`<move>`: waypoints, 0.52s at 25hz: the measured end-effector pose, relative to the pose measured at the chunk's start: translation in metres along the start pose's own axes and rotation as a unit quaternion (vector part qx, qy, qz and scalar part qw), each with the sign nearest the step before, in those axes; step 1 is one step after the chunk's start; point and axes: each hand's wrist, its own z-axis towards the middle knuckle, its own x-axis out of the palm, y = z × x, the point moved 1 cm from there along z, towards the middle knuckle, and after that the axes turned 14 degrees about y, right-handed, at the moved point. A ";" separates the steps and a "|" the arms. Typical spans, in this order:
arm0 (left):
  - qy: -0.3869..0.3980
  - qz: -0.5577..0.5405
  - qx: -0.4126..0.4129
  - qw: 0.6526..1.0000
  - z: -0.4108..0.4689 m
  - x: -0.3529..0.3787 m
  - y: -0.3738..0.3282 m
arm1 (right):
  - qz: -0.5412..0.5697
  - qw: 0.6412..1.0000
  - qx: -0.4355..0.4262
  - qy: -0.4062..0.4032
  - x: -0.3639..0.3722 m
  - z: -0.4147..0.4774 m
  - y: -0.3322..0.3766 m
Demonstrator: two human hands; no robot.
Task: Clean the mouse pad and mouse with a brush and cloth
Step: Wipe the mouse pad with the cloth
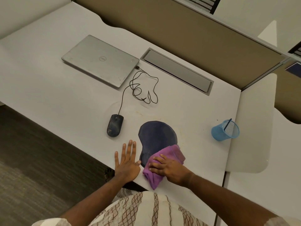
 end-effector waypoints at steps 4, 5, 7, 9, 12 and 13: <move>0.004 0.001 -0.001 1.000 0.002 0.000 0.001 | 0.000 0.998 0.008 0.059 0.004 -0.020 -0.011; 0.006 -0.001 0.000 1.000 0.002 0.000 0.001 | 0.003 0.998 0.012 0.067 0.003 -0.023 -0.012; 0.005 -0.003 0.002 1.000 0.002 0.000 0.002 | 0.010 0.998 0.013 0.067 -0.001 -0.027 -0.011; 0.003 -0.003 0.007 1.000 0.002 0.001 0.003 | 0.036 0.999 0.022 0.024 -0.009 -0.030 -0.009; 0.008 0.001 0.020 1.000 0.002 0.001 0.006 | 0.062 0.993 0.050 -0.085 -0.024 -0.010 0.001; 0.011 0.009 0.025 1.000 0.002 0.000 0.007 | 0.066 0.991 0.051 -0.103 -0.027 0.005 0.009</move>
